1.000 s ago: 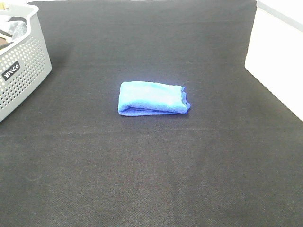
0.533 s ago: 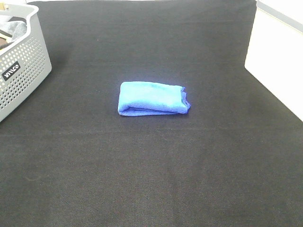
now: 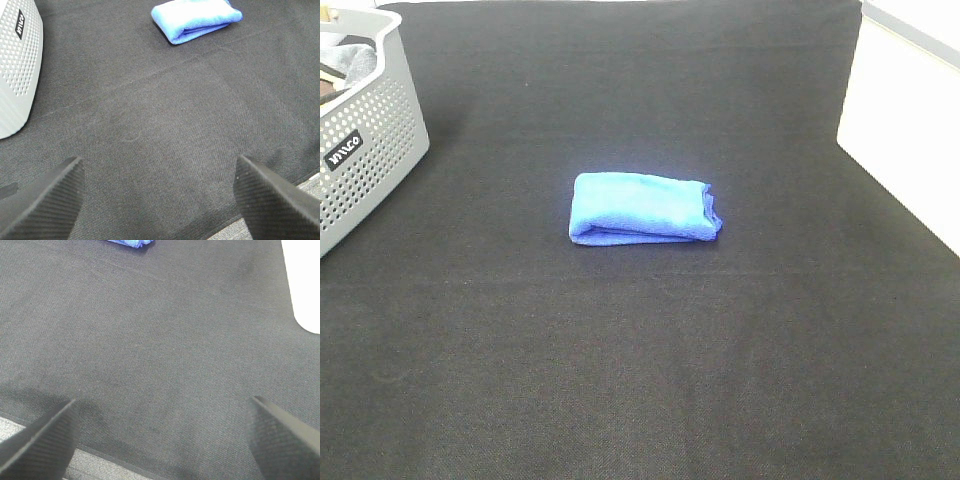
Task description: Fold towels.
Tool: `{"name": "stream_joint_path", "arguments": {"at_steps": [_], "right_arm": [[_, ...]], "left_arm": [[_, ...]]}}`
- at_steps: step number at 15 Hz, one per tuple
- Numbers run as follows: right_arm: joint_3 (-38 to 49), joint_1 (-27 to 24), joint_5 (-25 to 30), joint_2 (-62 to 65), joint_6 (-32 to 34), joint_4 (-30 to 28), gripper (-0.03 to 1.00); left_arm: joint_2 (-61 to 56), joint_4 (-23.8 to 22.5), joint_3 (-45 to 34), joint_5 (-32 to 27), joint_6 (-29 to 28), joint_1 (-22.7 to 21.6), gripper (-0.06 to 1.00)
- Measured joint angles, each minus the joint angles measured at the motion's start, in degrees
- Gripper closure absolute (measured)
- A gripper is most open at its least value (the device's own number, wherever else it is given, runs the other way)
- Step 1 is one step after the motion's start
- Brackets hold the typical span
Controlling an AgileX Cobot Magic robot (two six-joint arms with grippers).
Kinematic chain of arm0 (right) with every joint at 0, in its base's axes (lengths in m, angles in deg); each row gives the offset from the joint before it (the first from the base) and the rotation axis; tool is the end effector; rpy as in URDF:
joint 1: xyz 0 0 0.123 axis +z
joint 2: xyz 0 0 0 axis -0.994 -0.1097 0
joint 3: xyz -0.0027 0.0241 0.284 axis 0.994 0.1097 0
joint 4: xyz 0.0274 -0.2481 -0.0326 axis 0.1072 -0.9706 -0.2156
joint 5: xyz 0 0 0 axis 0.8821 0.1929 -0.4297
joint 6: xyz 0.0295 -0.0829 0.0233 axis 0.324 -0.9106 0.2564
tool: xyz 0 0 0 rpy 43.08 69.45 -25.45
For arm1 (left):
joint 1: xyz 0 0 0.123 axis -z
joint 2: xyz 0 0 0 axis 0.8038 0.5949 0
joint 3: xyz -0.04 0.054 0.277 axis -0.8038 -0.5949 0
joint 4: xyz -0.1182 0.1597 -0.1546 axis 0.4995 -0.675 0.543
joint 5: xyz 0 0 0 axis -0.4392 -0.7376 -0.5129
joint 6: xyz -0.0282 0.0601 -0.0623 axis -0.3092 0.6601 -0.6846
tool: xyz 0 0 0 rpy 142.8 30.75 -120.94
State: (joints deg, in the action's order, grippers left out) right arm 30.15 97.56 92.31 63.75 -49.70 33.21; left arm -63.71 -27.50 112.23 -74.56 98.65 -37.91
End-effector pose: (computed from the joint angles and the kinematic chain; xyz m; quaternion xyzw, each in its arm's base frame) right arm 0.0259 0.0166 0.2789 -0.1758 0.8905 0.0796 0.4120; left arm 0.0035 -0.0156 0.2783 0.1841 0.8519 -0.1167 0.4763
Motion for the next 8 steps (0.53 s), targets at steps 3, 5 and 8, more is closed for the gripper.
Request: {"name": "stream_joint_path", "arguments": {"at_steps": [3,5,8], "right_arm": [[0.0,0.0,0.0,0.0,0.0,0.0,0.12],[0.0,0.0,-0.1,0.0,0.0,0.0,0.12],[0.0,-3.8,-0.1,0.0,0.0,0.5,0.12]], "left_arm": [[0.0,0.0,0.0,0.0,0.1,0.0,0.17],[0.0,0.1,0.0,0.0,0.1,-2.8,0.17],[0.0,0.1,0.0,0.0,0.1,-10.8,0.17]]}}
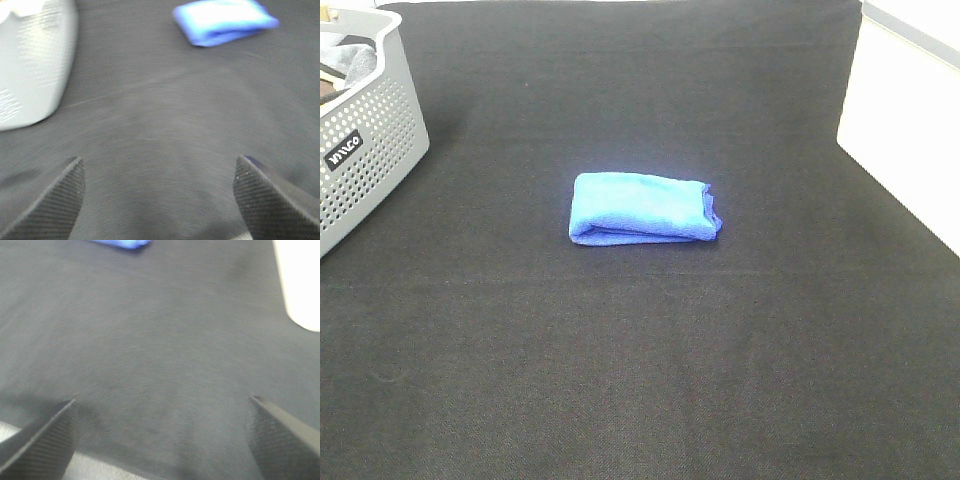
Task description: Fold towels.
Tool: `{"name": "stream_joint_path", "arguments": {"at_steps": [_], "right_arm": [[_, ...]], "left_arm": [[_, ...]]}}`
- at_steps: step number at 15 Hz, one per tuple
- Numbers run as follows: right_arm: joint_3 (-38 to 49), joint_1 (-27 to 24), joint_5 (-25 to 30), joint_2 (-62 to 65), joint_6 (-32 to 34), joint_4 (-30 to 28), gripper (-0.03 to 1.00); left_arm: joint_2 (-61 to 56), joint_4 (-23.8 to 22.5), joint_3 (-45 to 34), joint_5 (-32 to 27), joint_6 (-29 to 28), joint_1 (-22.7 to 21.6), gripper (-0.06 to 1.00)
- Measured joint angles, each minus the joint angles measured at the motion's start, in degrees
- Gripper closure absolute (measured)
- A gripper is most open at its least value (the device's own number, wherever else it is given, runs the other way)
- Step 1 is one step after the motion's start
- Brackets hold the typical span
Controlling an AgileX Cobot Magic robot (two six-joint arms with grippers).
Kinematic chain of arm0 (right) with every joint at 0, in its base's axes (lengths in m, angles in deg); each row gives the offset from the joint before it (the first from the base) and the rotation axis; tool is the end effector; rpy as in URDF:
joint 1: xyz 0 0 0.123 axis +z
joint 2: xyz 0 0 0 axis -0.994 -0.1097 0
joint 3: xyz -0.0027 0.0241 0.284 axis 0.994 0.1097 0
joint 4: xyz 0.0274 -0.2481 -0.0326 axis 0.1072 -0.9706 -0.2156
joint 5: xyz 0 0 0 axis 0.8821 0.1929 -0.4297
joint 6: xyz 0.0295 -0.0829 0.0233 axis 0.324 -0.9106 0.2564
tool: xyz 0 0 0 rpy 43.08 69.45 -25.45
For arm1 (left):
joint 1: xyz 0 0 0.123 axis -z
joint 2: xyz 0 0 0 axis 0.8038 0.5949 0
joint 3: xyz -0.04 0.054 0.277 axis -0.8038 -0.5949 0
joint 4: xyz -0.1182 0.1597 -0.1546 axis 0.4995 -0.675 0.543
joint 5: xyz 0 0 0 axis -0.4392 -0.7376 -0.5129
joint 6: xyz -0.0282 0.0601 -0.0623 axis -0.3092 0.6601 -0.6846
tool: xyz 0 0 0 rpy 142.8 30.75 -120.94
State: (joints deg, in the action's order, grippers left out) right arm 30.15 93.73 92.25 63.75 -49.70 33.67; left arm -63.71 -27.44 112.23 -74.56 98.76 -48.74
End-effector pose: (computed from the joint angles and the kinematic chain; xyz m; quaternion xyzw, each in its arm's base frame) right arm 0.0269 0.0155 0.2790 -0.1456 0.8955 0.0697 0.4148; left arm 0.0063 -0.0147 0.2783 0.1037 0.8653 -0.0713 0.4852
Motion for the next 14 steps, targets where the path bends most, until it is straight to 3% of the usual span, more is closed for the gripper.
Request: {"name": "stream_joint_path", "arguments": {"at_steps": [2,4,9,14], "right_arm": [[0.1,-4.1,0.0,0.3,0.0,0.1,0.12],[0.2,-8.1,-0.2,4.3,0.0,0.1,0.12],[0.3,-8.6,-0.2,13.2,-0.1,0.3,0.12],[0.3,-10.1,-0.2,13.8,-0.1,0.5,0.12]], "left_arm": [[-0.2,0.0,0.0,0.0,0.0,-3.4,0.17],[-3.0,-0.1,0.0,0.1,0.0,-3.8,0.17],[-5.1,-0.1,0.0,0.1,0.0,-3.8,0.17],[-5.1,-0.1,0.0,0.1,0.0,-3.8,0.17]]}}
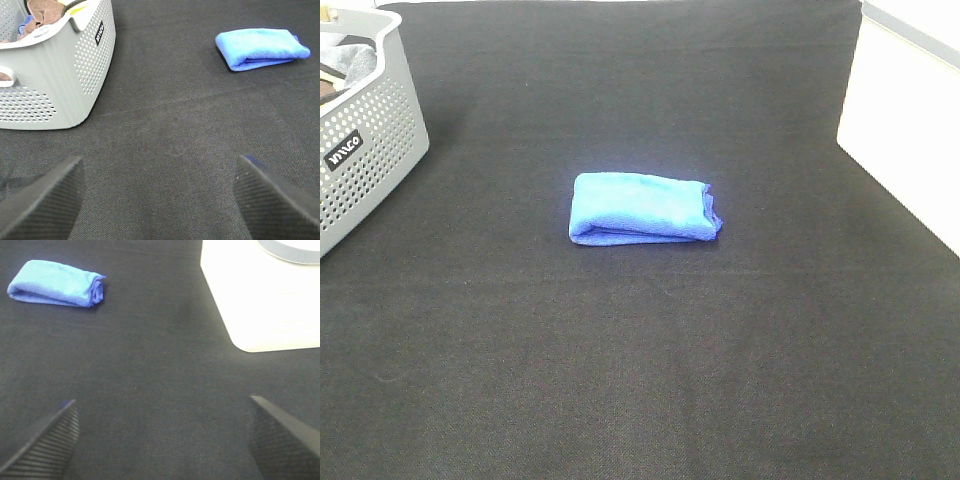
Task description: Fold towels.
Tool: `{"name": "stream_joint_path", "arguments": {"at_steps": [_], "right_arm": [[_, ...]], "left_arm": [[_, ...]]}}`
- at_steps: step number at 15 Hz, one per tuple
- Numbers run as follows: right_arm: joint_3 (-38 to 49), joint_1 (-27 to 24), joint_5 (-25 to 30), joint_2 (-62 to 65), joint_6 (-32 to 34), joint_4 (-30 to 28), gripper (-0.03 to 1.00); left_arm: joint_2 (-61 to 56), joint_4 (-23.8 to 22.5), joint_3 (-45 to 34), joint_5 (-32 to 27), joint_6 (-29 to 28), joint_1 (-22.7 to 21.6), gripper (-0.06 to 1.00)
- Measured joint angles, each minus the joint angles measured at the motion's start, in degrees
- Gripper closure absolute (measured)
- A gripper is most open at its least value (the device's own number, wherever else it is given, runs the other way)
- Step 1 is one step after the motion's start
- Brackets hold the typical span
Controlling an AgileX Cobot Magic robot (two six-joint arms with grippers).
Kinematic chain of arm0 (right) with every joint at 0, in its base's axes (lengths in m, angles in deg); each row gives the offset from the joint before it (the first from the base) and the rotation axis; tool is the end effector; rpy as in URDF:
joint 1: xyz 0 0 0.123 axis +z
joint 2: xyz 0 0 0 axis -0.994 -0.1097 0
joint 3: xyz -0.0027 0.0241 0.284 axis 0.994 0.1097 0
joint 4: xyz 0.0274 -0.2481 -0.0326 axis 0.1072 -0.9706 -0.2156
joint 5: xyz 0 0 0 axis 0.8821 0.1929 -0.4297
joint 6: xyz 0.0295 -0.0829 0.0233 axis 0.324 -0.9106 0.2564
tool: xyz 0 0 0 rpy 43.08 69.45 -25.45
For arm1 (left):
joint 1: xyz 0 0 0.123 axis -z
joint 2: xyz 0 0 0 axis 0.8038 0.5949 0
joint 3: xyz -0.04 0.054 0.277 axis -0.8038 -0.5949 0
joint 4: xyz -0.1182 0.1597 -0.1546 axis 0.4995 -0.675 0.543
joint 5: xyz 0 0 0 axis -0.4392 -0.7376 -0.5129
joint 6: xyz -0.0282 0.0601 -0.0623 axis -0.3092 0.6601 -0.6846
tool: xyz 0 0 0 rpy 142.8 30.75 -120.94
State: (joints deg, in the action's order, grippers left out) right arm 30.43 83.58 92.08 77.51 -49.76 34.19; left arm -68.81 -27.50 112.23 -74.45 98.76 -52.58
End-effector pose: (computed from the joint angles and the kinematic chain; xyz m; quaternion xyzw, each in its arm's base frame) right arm -0.0081 0.0113 0.2804 -0.0699 0.8483 0.0287 0.5241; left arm -0.0064 -0.0139 0.2785 0.0765 0.8452 -0.0516 0.5263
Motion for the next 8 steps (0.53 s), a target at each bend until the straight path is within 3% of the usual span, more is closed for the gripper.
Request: {"name": "stream_joint_path", "arguments": {"at_steps": [8], "right_arm": [[0.0,-1.7,0.0,0.0,0.0,0.1,0.12]], "left_arm": [[0.0,0.0,0.0,0.0,0.0,0.0,0.17]]}}
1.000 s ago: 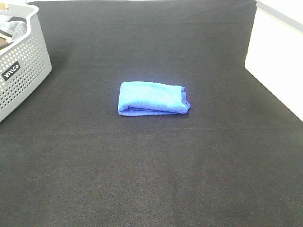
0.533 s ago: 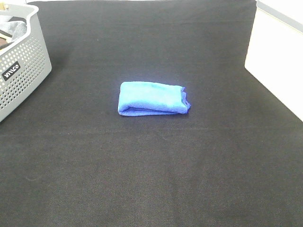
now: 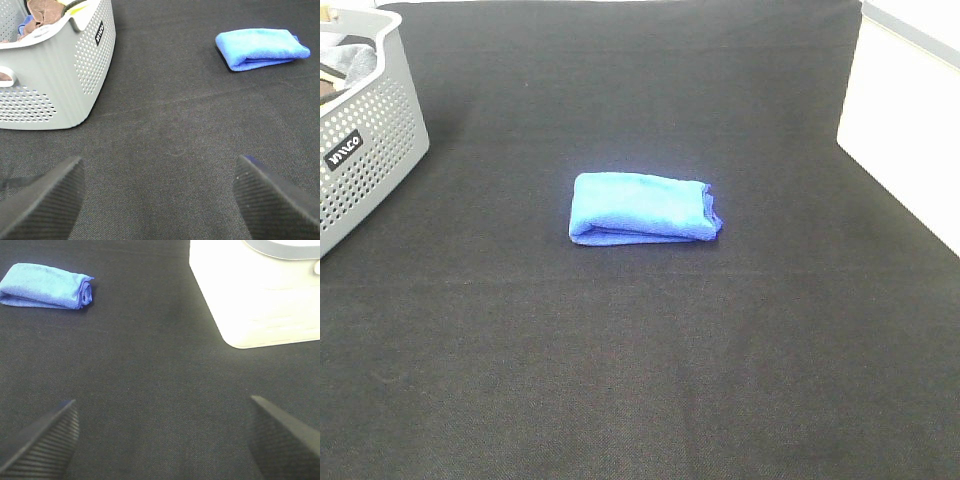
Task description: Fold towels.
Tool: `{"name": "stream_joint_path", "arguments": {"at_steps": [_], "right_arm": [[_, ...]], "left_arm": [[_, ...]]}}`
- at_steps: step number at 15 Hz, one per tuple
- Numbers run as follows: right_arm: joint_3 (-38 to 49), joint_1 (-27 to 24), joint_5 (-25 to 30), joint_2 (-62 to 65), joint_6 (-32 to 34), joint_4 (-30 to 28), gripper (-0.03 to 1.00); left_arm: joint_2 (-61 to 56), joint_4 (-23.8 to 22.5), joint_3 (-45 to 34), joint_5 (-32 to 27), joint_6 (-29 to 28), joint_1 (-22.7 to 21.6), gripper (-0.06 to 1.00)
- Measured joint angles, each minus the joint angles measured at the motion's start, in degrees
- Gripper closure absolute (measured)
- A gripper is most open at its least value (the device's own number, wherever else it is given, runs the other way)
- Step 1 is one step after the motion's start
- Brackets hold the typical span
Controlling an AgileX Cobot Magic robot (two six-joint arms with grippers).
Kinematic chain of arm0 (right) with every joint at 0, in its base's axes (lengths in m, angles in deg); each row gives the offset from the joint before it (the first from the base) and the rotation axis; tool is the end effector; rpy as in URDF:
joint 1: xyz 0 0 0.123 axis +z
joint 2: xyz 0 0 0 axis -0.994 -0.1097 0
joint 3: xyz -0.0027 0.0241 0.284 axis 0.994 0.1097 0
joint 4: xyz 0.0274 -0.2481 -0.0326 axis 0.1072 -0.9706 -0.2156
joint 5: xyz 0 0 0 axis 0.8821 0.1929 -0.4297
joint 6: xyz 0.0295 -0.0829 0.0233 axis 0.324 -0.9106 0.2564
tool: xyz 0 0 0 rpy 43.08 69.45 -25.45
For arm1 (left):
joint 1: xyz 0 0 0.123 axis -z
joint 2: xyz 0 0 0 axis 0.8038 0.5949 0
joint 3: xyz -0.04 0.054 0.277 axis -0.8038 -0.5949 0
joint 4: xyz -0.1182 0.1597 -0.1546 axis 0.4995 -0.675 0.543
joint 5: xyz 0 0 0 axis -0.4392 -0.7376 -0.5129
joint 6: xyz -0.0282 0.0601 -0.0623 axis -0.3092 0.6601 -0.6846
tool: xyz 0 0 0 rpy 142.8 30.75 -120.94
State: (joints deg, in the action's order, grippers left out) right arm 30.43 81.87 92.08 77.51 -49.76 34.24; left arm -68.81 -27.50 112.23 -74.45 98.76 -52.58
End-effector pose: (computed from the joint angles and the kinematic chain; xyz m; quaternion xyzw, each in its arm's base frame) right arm -0.0078 0.0116 0.2804 -0.0572 0.8492 0.0214 0.5245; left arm -0.0064 -0.0139 0.2785 0.0765 0.8452 -0.0516 0.5263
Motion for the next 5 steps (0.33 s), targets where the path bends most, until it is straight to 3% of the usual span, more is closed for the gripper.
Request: {"name": "stream_joint_path", "arguments": {"at_steps": [5], "right_arm": [[0.0,0.0,0.0,0.0,0.0,0.0,0.12]], "left_arm": [[0.0,0.0,0.0,0.0,0.0,0.0,0.17]]}}
